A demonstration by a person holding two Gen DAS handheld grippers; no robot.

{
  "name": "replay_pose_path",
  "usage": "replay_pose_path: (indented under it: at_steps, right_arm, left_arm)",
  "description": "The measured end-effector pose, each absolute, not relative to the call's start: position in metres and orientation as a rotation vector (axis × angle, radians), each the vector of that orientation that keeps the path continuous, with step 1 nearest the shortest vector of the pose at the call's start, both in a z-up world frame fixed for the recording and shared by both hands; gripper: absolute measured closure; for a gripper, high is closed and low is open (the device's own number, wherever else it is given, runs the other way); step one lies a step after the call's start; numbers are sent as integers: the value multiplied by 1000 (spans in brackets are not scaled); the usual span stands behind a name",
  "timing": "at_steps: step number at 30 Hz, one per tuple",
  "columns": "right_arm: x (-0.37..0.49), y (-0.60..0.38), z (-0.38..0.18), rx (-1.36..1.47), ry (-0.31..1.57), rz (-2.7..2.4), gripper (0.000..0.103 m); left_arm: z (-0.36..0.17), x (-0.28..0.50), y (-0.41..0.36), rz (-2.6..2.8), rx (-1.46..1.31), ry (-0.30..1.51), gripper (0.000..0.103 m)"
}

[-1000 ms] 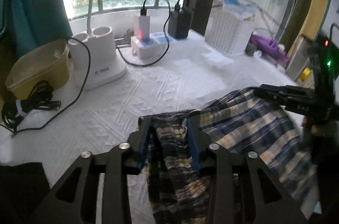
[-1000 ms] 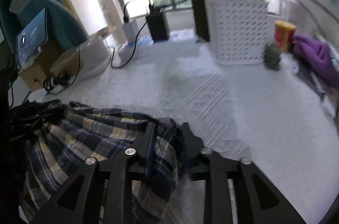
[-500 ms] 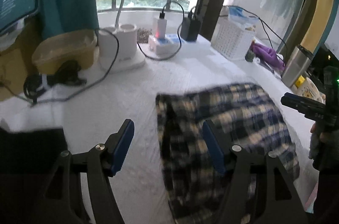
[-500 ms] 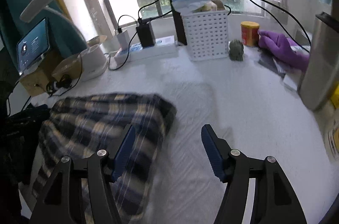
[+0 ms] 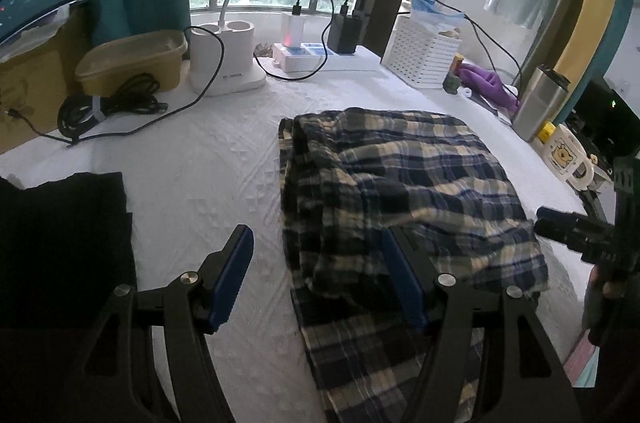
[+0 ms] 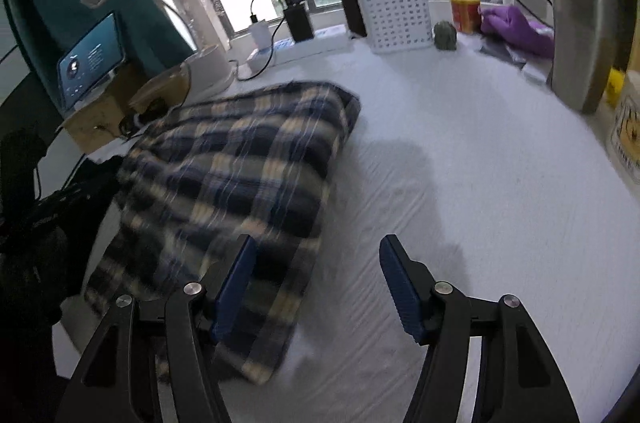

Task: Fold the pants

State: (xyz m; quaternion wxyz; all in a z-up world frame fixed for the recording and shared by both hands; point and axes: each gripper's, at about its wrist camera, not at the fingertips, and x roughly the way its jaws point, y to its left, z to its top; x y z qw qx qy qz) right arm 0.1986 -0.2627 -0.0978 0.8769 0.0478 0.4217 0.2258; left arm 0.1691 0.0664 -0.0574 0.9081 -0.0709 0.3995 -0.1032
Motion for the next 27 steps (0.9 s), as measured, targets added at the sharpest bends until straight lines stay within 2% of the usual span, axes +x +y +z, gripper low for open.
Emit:
replay_pose_path:
  at_steps: [2, 4, 6, 8, 20, 27]
  right_arm:
    - [192, -260, -103, 101, 895, 487, 67]
    - [185, -253, -109, 88, 904, 506, 75]
    - [179, -249, -111, 74, 900, 508, 90]
    - [174, -246, -111, 49, 885, 498, 97]
    - [137, -227, -112, -123, 826, 448, 99]
    - [123, -229, -119, -89, 848, 474, 99]
  left_arm:
    - [-58, 163, 65, -220, -144, 823, 36]
    - [-59, 158, 64, -224, -143, 826, 36]
    - [-59, 152, 63, -229, -143, 825, 36]
    - [-59, 146, 62, -230, -139, 821, 36]
    - [-65, 128, 60, -236, -136, 842, 36]
    - [-66, 123, 57, -242, -132, 841, 36]
